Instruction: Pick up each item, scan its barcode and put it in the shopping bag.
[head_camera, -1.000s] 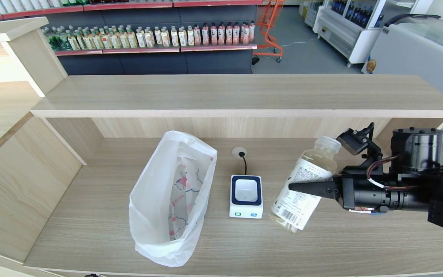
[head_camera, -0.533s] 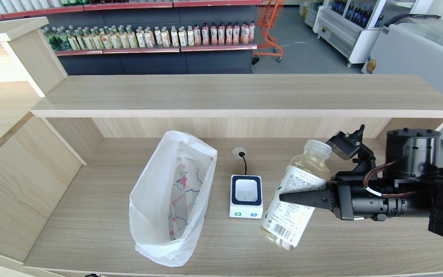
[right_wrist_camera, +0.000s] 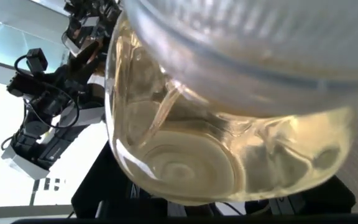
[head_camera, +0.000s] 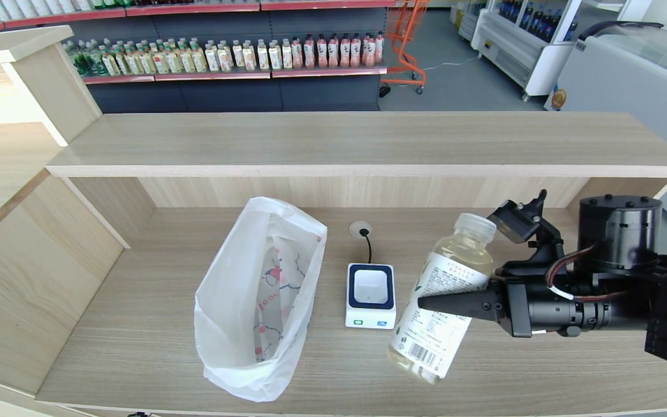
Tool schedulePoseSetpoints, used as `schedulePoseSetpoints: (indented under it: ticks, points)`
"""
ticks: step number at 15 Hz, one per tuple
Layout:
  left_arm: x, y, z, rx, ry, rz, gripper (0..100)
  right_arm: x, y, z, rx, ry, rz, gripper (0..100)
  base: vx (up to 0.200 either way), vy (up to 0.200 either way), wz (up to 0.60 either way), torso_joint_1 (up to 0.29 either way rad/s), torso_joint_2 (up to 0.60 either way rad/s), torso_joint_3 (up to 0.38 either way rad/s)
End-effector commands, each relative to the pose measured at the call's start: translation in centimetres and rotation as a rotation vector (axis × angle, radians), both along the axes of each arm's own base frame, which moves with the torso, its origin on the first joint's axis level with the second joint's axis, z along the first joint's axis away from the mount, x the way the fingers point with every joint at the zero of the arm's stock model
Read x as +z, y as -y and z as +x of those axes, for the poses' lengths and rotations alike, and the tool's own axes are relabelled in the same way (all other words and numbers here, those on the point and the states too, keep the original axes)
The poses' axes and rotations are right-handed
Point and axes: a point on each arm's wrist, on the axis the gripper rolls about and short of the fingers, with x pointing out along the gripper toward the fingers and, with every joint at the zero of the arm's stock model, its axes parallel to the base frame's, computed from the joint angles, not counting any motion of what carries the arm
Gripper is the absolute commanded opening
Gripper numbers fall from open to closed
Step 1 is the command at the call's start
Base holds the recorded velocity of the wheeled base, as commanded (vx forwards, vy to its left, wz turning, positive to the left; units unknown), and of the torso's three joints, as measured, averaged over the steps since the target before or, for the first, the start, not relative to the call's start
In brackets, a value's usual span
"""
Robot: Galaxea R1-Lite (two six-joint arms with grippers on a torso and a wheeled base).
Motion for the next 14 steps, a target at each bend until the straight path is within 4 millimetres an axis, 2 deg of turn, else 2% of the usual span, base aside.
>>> schedulePoseSetpoints:
  ticks: [1, 5, 8, 10, 14]
  points:
    - [0.0, 0.0, 0.0, 0.000, 0.000, 0.000, 100, 0.2, 0.0, 0.1, -0.004, 0.032, -0.002, 0, 0.000, 0.000, 0.00, 0.000, 0.00, 0.000]
    - [0.0, 0.0, 0.0, 0.000, -0.001, 0.000, 100, -0.9, 1.1, 3.0, -0.210, 0.405, -0.203, 0, 0.000, 0.000, 0.00, 0.000, 0.00, 0.000]
    - [0.0, 0.0, 0.0, 0.000, 0.000, 0.000, 100, -2.2, 1.2, 6.1, -0.264, 0.550, -0.178, 0, 0.000, 0.000, 0.00, 0.000, 0.00, 0.000]
    - [0.0, 0.0, 0.0, 0.000, 0.000, 0.000, 100, -3.9, 0.6, 7.7, -0.253, 0.667, -0.170, 0, 0.000, 0.000, 0.00, 0.000, 0.00, 0.000]
    - [0.0, 0.0, 0.0, 0.000, 0.000, 0.000, 100, -5.3, -0.9, 11.0, -0.096, 0.890, -0.158, 0, 0.000, 0.000, 0.00, 0.000, 0.00, 0.000]
